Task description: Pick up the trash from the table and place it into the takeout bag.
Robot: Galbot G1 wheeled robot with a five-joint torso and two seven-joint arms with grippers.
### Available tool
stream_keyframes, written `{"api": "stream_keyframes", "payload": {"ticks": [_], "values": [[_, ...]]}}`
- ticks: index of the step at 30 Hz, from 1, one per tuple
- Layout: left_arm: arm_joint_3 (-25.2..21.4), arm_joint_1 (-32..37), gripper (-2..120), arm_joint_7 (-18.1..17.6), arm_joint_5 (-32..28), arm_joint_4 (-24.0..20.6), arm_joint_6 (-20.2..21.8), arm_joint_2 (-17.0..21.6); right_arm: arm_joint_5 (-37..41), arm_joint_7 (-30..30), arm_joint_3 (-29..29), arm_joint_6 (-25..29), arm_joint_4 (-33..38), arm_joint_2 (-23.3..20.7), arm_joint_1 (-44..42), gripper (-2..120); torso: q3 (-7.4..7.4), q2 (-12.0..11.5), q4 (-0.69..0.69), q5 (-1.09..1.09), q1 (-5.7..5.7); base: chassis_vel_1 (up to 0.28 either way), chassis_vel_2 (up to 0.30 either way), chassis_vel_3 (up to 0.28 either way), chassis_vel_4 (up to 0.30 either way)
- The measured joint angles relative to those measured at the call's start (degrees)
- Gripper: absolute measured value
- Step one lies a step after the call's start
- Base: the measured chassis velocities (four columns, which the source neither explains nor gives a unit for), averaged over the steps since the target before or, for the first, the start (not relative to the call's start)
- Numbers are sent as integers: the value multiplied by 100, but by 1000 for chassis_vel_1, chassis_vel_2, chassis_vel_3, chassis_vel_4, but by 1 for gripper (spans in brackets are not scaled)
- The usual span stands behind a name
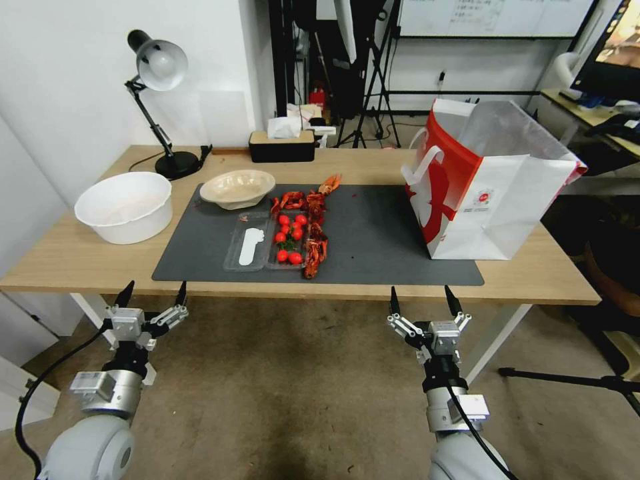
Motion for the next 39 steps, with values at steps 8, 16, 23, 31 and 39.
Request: {"api": "stream_keyframes", "payload": {"ticks": [8,16,23,31,39], "values": [[26,12,100,14,13,90,-89,-32,4,5,1,5,-19,1,3,100,0,0,1,0,0,0,0,0,0],[331,-653,100,249,339,285,18,493,1,6,-3,2,-32,34,-2,100,0,0,0,0,0,0,0,0,0],[1102,-1786,100,419,354,703,223,1294,-9,10,23,-24,13,58,-12,100,0,0,-2,-3,0,0,0,0,0],[2242,-3555,100,834,583,2037,205,2051,-22,23,45,-127,44,78,92,100,1,0,1,-2,0,0,0,0,0],[3366,-5169,100,1012,1149,3130,-66,1935,-22,35,82,-193,30,109,145,100,0,-1,0,0,0,0,0,0,0]]}}
